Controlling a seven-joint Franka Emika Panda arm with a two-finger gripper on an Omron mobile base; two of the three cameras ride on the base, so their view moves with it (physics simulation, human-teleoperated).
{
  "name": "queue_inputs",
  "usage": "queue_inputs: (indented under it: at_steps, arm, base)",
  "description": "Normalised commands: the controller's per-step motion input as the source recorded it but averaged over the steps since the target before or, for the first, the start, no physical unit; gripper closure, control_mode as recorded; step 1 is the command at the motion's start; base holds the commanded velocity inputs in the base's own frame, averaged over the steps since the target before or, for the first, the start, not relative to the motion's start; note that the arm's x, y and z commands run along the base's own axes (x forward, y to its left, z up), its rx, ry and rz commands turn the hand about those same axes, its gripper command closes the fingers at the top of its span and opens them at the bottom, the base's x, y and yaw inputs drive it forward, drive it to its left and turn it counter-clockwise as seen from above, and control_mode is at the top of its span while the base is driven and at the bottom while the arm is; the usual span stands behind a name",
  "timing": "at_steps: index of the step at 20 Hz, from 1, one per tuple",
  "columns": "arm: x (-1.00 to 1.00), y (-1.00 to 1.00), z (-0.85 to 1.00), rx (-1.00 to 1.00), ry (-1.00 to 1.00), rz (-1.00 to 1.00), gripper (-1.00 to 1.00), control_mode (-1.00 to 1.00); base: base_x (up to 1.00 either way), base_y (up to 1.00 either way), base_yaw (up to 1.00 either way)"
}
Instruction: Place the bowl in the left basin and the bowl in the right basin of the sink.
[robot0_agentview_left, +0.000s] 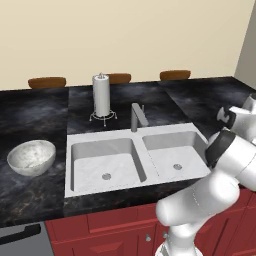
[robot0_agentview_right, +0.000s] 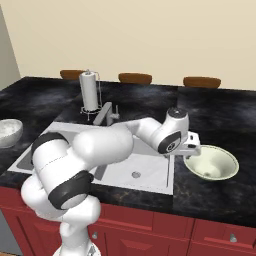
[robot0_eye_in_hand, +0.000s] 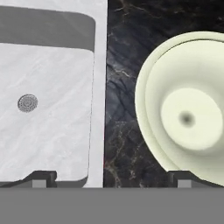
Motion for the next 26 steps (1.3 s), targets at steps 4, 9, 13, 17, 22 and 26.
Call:
queue_inputs:
  at_steps: [4,9,13,17,22,26]
  arm:
    - [0.24,-0.21,-0.30,-0.09,0.00,0.00,-1.00,-1.00]
    - [0.21,-0.20,-0.29,-0.07,0.00,0.00,-1.00,-1.00]
    - [0.23,-0.23,-0.27,-0.06,0.00,0.00,-1.00,-1.00]
    - [0.25,-0.24,-0.24,-0.04,0.00,0.00,-1.00,-1.00]
    - [0.26,-0.25,-0.18,-0.02,0.00,0.00,-1.00,-1.00]
    - [0.34,-0.26,-0.15,0.00,0.00,0.00,-1.00,-1.00]
  base:
    - [0.00,0.00,0.00]
    - [0.00,0.00,0.00]
    - [0.00,0.00,0.00]
    - [0.00,0.00,0.00]
    - [0.00,0.00,0.00]
    - [0.00,0.00,0.00]
